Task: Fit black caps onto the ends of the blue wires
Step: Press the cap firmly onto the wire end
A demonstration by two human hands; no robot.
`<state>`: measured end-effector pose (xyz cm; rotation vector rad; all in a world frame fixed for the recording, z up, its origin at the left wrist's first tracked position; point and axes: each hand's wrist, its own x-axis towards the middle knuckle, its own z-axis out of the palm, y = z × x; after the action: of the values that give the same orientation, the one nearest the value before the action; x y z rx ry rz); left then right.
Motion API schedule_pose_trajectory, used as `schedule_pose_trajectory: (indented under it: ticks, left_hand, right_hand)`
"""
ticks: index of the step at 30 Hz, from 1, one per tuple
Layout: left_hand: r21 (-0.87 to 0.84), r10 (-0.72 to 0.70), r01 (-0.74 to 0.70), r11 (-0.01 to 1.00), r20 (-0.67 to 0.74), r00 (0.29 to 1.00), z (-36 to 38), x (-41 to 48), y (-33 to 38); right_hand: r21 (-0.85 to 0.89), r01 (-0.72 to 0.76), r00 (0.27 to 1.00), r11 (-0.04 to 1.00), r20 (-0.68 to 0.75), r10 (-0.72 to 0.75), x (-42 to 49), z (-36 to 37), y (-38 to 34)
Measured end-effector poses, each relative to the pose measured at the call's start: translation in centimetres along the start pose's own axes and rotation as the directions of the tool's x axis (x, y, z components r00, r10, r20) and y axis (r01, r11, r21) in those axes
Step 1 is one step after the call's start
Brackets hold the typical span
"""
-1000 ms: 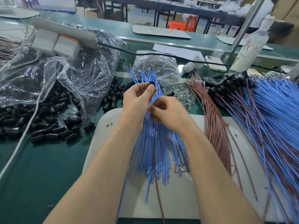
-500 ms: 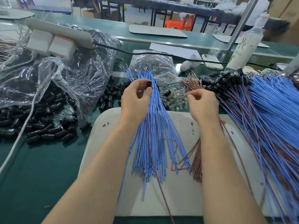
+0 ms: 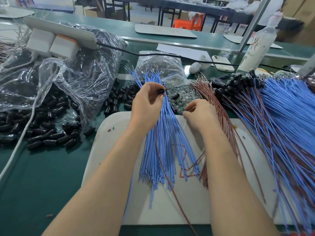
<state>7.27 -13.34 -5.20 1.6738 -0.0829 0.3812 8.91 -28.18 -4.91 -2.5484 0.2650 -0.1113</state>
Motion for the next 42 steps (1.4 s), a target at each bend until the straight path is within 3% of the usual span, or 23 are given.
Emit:
schedule_pose_trajectory:
  ticks: [3, 6, 11, 16, 22, 26, 31, 36, 42]
  left_hand:
    - [-0.009, -0.004, 0.005, 1.0, 0.014, 1.0, 0.0, -0.1, 0.0]
    - [-0.024, -0.006, 0.007, 1.0, 0.024, 1.0, -0.1, -0.1, 0.0]
    - [-0.032, 0.007, -0.005, 0.999, 0.046, 0.999, 0.0, -0.2, 0.3]
    - [0.016, 0.022, -0.023, 1.0, 0.091, 0.996, 0.0, -0.2, 0.3]
    - [0.026, 0.022, -0.024, 0.999, 0.087, 0.996, 0.0, -0.2, 0.1]
    - [-0.004, 0.003, -0.003, 1.0, -0.029, 1.0, -0.2, 0.0, 0.0]
    - [-0.031, -0.032, 0.029, 0.999, -0.124, 0.992, -0.7, 0.3, -0.2]
    - [0.041, -0.04, 0.045, 0.998, -0.119, 0.992, -0.7, 0.5, -0.5]
    - [0.119, -0.031, 0.042, 0.992, -0.093, 0.995, -0.4, 0.3, -0.5]
  right_hand:
    - [0.013, 0.007, 0.999, 1.0, -0.037, -0.007, 0.2, 0.2, 0.1]
    - [0.189, 0.11, 0.987, 0.976, -0.139, -0.084, 0.0, -0.2, -0.1]
    - [0.676, 0.138, 0.99, 0.724, -0.07, -0.123, -1.0, -0.7, -1.7]
    - [0.758, 0.156, 0.974, 0.633, -0.012, -0.226, -1.6, -0.7, -2.3]
    - [0.688, 0.22, 0.972, 0.691, -0.094, -0.216, -1.4, -0.7, -2.1]
    - [0.468, 0.202, 0.971, 0.86, -0.21, -0.113, -0.4, -0.7, -0.7]
    - [0.277, 0.117, 0.985, 0.954, -0.155, -0.076, 0.2, -0.3, 0.4]
    - [0.137, 0.149, 0.979, 0.979, -0.163, -0.126, -0.1, -0.3, 0.1]
    - [-0.004, 0.071, 0.997, 0.997, -0.04, -0.071, -0.2, 0.7, -0.4]
